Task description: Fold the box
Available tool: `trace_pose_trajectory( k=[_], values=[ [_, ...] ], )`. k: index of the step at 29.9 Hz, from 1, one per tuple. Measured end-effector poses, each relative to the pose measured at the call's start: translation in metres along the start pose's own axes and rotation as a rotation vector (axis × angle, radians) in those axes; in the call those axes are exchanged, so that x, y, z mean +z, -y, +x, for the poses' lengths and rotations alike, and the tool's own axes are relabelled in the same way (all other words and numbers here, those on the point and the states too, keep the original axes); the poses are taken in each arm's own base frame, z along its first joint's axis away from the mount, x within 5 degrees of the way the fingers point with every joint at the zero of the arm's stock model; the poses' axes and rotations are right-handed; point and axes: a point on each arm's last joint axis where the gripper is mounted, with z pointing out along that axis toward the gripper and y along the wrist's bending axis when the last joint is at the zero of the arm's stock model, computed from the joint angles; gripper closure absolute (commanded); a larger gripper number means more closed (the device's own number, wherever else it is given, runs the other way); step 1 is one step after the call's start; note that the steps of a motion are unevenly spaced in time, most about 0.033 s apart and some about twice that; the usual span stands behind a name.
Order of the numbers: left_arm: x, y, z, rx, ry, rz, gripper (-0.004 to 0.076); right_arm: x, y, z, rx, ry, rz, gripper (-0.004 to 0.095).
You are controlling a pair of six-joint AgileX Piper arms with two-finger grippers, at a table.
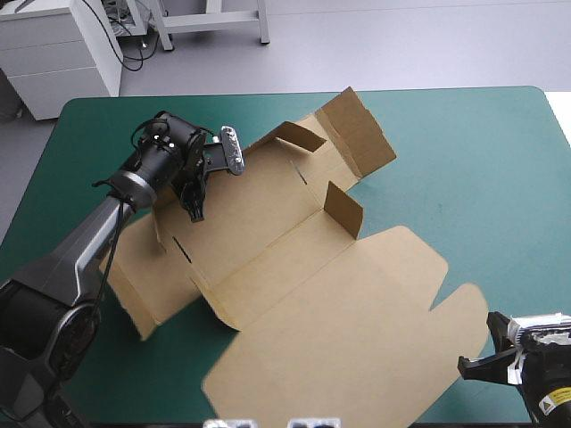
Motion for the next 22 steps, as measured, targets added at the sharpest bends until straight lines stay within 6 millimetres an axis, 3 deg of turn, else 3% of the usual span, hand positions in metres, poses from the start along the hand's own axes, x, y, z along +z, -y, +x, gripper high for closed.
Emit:
trace_pose_trajectory(
  k=[5, 8, 22],
  values=[
    [-0.010, -0.006, -0.023, 0.184, 0.022, -0.234, 0.0731, 0.000, 0.000, 0.000, 0.002, 0.000, -0.001, 0.0925],
    [-0.018, 0.001, -0.042, 0.257, 0.074, -0.300, 0.0731, 0.000, 0.000, 0.000, 0.003, 0.000, -0.002, 0.0925],
    [-0.046, 0.075, -0.108, 0.398, 0.118, -0.422, 0.0731, 0.000, 0.000, 0.000, 0.005, 0.000, -0.002, 0.0925]
  ],
)
